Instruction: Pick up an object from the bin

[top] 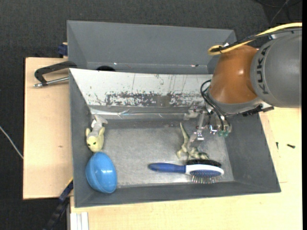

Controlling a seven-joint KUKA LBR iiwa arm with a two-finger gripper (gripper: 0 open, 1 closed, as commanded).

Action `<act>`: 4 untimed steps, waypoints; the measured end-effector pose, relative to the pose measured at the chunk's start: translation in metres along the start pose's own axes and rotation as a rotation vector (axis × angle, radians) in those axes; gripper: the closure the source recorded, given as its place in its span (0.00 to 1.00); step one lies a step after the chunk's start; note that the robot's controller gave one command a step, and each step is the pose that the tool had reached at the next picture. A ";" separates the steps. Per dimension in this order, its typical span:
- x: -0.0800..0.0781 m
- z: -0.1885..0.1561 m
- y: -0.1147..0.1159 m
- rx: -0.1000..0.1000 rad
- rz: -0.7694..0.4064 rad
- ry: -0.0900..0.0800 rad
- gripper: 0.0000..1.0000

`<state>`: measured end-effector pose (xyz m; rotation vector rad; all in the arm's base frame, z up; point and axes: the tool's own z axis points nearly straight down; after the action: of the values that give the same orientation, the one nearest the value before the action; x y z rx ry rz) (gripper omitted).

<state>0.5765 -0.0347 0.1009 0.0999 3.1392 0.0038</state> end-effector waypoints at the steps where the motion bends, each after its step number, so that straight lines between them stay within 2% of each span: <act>1: 0.003 0.026 -0.006 -0.003 -0.154 -0.003 0.00; 2: 0.002 0.025 -0.004 0.000 -0.155 -0.003 0.00; 3: 0.001 0.023 -0.005 0.001 -0.154 -0.004 1.00; 4: -0.001 -0.008 -0.004 0.002 -0.155 -0.008 1.00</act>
Offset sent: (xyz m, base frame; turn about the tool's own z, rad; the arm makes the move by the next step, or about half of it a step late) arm -0.0067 -0.0090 -0.0309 -0.1538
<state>0.5771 -0.0389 0.1091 -0.1423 3.1293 0.0002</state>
